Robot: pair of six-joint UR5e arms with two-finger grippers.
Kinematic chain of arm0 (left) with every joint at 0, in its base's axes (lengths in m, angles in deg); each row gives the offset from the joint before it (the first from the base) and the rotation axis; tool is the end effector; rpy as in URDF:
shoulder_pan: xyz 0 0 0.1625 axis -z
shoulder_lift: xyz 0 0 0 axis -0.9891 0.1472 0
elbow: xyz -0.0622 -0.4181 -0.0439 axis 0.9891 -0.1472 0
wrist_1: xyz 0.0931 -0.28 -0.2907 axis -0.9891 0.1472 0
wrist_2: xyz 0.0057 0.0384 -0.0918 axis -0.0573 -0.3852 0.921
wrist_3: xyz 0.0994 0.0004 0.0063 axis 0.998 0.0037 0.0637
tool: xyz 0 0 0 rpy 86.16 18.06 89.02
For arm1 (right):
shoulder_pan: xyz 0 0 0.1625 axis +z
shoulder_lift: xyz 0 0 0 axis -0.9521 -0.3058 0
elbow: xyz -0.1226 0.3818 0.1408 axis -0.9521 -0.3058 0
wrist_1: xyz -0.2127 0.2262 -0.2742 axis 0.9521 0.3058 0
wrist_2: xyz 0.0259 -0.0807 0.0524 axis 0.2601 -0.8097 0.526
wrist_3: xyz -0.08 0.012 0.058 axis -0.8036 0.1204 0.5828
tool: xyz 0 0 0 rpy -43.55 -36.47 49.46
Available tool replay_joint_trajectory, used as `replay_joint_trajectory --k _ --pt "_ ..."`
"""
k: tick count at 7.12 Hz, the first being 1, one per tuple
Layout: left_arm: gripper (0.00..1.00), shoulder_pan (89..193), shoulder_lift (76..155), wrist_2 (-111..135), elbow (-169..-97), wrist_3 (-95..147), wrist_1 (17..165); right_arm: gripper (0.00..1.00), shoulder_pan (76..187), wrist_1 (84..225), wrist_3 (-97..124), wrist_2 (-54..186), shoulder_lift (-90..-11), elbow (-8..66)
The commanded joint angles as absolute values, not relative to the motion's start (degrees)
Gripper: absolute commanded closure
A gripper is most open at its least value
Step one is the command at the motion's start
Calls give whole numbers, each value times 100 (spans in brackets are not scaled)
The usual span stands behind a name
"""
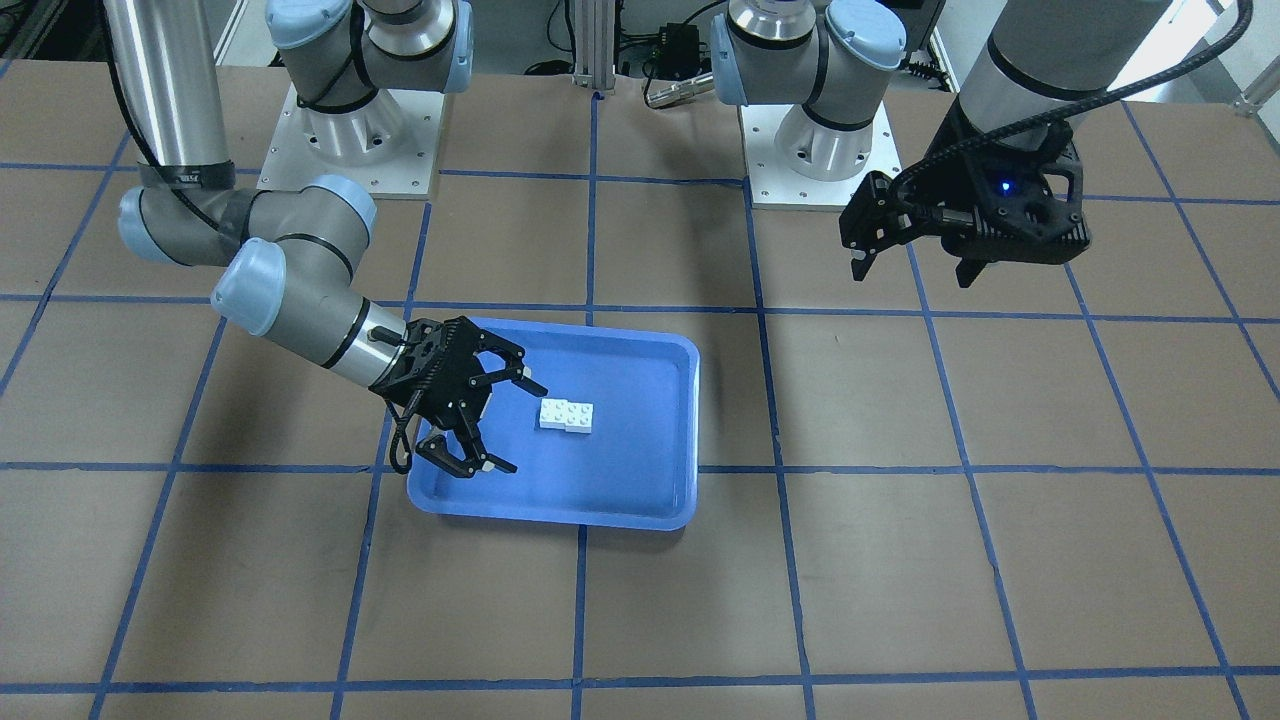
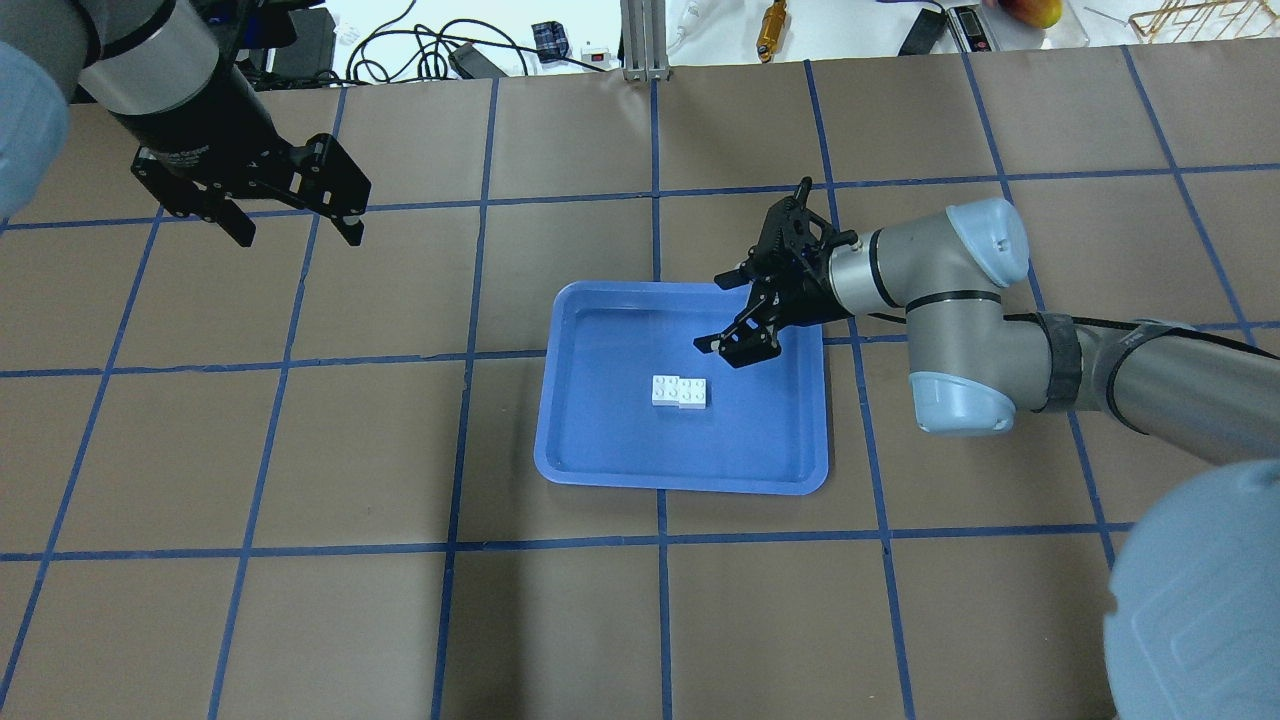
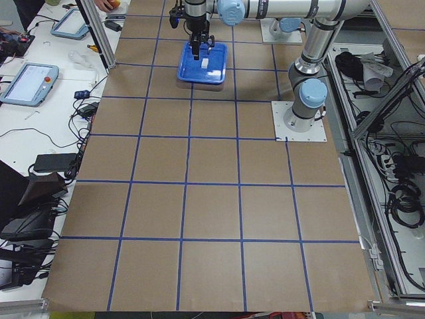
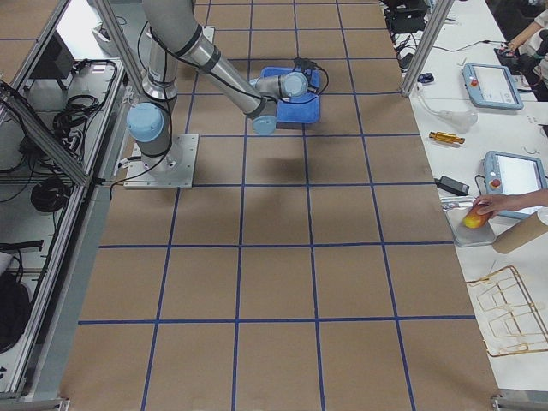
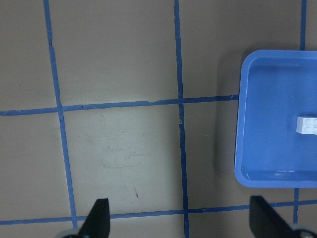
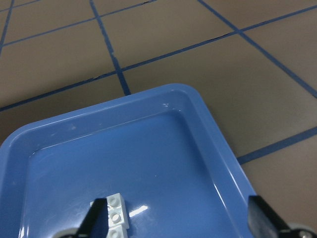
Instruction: Assemble white blocks and place on blue tray
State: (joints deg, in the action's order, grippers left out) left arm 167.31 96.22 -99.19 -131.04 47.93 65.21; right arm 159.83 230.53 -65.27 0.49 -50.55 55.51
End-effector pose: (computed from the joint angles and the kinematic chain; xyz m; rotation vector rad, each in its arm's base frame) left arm -0.0969 -0.5033 0.4926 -0.0811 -3.1375 0.0128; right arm 0.1850 -0.5227 0.2224 -1.3385 2.0484 -0.8241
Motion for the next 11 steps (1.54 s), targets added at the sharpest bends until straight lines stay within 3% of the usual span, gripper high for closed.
replay_joint_trajectory --k 1,3,7,11 --pt "0 16723 9628 -9914 -13120 4812 6518 0 15999 21870 -6172 -532 -5875 5234" --pt "0 16723 9628 -9923 -13111 4813 6500 0 15999 20157 -6102 -1768 -6571 4376" --pt "0 16714 9690 -9923 -13111 4813 6500 0 15999 16867 -4814 -3771 -6855 2344" --pt "0 16697 9708 -9923 -13120 4830 6500 0 16375 16483 -1022 -4155 -6943 2217"
